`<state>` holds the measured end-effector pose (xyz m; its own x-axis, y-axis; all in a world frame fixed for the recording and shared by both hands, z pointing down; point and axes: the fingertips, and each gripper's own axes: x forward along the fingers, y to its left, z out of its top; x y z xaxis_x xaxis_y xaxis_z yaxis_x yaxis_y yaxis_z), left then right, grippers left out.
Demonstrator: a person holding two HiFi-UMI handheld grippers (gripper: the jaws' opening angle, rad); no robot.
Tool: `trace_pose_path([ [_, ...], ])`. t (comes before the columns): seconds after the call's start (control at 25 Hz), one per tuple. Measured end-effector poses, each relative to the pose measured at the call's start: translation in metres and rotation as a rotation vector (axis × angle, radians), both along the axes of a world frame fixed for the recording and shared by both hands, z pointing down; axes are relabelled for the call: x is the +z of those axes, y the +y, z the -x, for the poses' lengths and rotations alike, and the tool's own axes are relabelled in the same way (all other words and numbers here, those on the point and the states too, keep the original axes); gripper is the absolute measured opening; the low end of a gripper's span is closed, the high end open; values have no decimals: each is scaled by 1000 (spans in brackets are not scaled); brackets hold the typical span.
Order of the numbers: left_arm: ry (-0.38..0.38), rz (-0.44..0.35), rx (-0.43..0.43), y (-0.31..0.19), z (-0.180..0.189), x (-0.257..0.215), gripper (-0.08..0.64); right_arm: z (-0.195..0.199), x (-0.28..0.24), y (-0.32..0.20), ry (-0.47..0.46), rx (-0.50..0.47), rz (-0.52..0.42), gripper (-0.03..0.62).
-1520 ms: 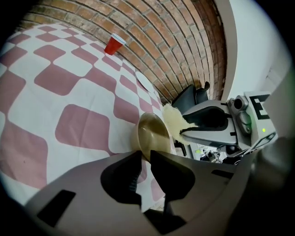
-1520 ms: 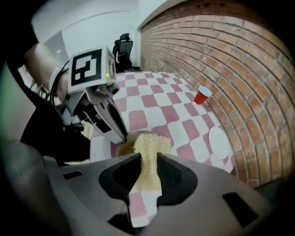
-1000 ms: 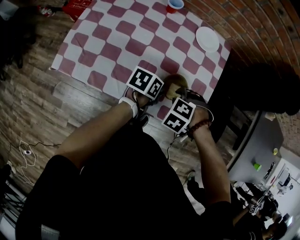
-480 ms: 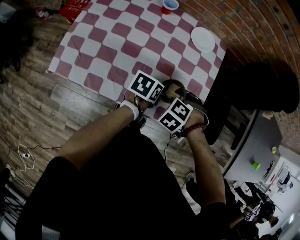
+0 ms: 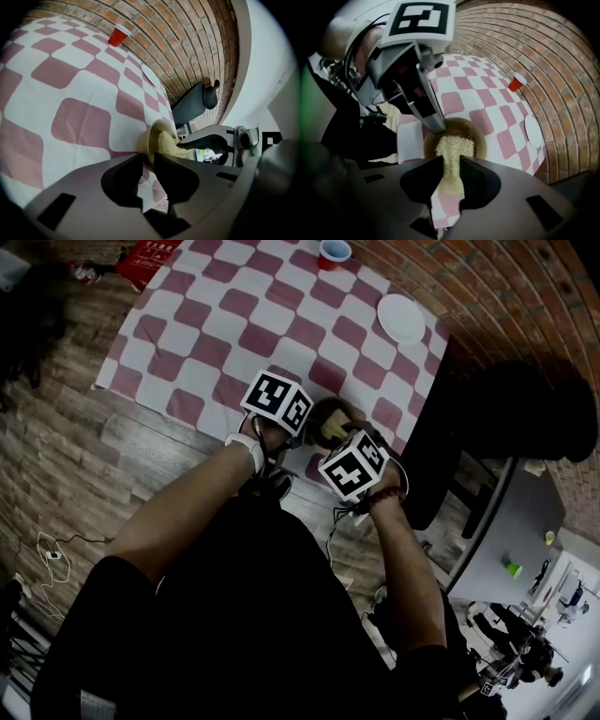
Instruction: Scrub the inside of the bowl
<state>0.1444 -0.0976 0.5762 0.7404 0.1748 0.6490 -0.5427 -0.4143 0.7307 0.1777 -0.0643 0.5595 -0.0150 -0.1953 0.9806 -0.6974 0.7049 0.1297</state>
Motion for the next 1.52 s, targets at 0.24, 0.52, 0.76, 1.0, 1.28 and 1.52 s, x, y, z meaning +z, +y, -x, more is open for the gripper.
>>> trace_pose_path([
  [0.24, 20, 30, -82, 0, 1, 3, 67, 2, 3, -2, -95, 134, 54, 120],
  [0.52, -36, -28, 26, 0, 1, 4, 67, -14, 1, -11, 338, -473, -102, 120],
  [0.76, 0, -21, 15, 2, -1, -2, 70, -14, 4, -2, 315, -509, -52, 120],
  [1.0, -13, -26, -9, 18, 0, 2, 172, -3, 8, 8, 48, -130, 114, 120],
  [1.28, 31, 63, -78, 18, -1, 4, 109, -10, 6, -1, 126, -193, 92, 120],
  [1.52, 38, 33, -31, 17, -1, -1, 109, -15, 4, -19, 281, -350, -53, 120],
])
